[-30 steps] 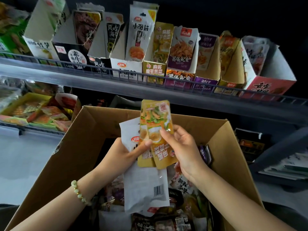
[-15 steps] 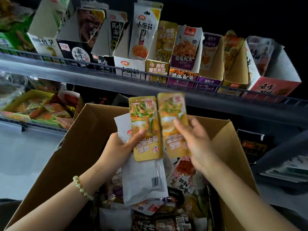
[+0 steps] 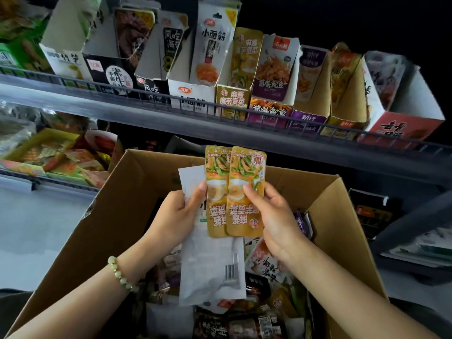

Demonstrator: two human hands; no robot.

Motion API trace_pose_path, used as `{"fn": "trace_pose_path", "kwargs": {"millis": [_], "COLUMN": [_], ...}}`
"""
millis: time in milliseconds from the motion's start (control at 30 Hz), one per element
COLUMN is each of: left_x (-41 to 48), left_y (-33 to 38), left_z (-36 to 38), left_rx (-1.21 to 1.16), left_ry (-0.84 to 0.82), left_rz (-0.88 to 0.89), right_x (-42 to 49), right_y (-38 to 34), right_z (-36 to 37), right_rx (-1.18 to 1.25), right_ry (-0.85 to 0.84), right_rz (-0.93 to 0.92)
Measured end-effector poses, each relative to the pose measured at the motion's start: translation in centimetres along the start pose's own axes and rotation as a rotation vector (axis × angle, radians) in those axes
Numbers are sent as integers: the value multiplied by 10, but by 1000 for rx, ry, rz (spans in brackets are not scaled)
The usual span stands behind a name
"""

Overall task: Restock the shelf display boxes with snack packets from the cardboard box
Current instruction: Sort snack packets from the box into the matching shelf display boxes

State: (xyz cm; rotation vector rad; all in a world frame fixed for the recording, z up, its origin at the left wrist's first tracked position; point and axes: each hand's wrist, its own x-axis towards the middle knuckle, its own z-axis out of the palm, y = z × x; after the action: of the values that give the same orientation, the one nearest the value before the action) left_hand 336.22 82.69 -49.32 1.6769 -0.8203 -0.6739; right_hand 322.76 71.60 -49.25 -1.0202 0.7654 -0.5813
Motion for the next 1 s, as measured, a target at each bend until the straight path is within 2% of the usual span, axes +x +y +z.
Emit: {"fn": "trace_pose_path", "kwargs": {"millis": [267,333,467,533,633,700,867,933,1000], "left_x": [0,0,6,10,10,7,2,1,1], "left_y": [-3,-2,2,3,2,3,5,5,6], "left_z": [-5,-4,-11,-16,-16,-15,-12,-10,-10], "left_rx": [153,128,10,-44,-48,-28,98,114,72], "left_ry": [-14,-12,104,135,124,85,-44,-11,95], "left_rz": [132,101,-22,-78,-115,-101,34,60,83], "right_x": [-3,1,8,6,0,0,2,1,-1], "right_y": [10,4,-21,-28,-18,-8,-2,-6,-12], "right_z": [4,0,-19,-24,-15,-10,-8,-7,-9], "right_rx": [51,70,48,-53,-332,-456,-557,-572,-582], "right_ry": [-84,-44,47,-59,-230,-242,-244,-247,-249], "right_rz": [145,122,-17,-40,0,-11,-24,-33,-17]}}
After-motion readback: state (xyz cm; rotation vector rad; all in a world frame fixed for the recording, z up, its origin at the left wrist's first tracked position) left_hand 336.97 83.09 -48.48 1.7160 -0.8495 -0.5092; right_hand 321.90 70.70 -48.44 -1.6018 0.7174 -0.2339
